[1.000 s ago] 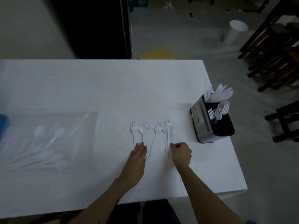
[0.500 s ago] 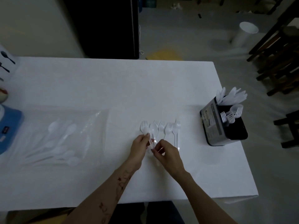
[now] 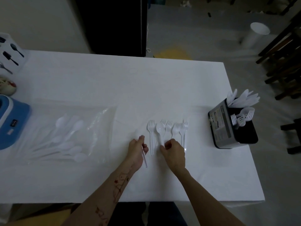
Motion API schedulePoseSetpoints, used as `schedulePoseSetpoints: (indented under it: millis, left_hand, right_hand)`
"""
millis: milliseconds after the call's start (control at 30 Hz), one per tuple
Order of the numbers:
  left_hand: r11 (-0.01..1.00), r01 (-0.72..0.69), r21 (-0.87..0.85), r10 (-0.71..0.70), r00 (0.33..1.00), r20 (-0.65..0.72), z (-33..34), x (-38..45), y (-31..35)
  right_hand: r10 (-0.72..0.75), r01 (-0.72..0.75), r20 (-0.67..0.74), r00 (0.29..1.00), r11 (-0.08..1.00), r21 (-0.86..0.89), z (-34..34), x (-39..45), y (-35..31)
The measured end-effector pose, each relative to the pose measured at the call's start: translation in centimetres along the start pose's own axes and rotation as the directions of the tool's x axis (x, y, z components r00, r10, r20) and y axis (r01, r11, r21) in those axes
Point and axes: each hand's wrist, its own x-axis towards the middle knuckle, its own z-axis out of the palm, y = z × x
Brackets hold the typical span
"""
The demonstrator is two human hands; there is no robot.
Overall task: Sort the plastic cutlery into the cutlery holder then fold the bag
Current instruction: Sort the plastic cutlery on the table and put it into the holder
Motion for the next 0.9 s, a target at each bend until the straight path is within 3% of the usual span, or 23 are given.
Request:
schedulePoseSetpoints:
  millis: [100, 167, 333, 500, 667, 900]
  left_hand:
    - [0.998, -0.019, 0.065, 0.016, 0.999, 0.041, 0.6, 0.0, -0.1]
    - [0.992, -0.03, 0.124, 0.019, 0.996, 0.091, 1.1, -0.1, -0.2]
    - [0.991, 0.068, 0.118, -0.097, 0.961, 0.261, 2.5, -0.7, -0.1]
    - [0.964, -0.041, 0.261, -0.026, 0.968, 0.249, 5.2, -1.4, -0.4]
    - [0.922, -0.203, 0.33, 0.121, 0.96, 0.253, 9.3, -1.7, -0.6]
    - [0.936, -0.35, 0.045, 0.296, 0.849, 0.438, 19.9, -5.4, 1.3]
  right_hand:
    - [-0.038, 0.004, 0.113, 0.993, 0.959, 0.284, -1.1, -0.7, -0.5]
    - [-0.101, 0.037, 0.162, 0.982, 0.933, 0.359, -1.9, -1.2, -0.7]
    - [-0.193, 0.153, 0.141, 0.971, 0.955, 0.253, -2.8, -1.6, 0.1]
    - [-0.228, 0.206, 0.084, 0.97, 0.956, 0.209, -5.5, -1.6, 0.7]
    - [-0.246, 0.262, -0.139, 0.959, 0.958, 0.112, -11.4, -0.1, 1.2]
    - [-0.2, 0.306, -0.507, 0.838, 0.943, 0.134, -21.5, 4.2, 1.2]
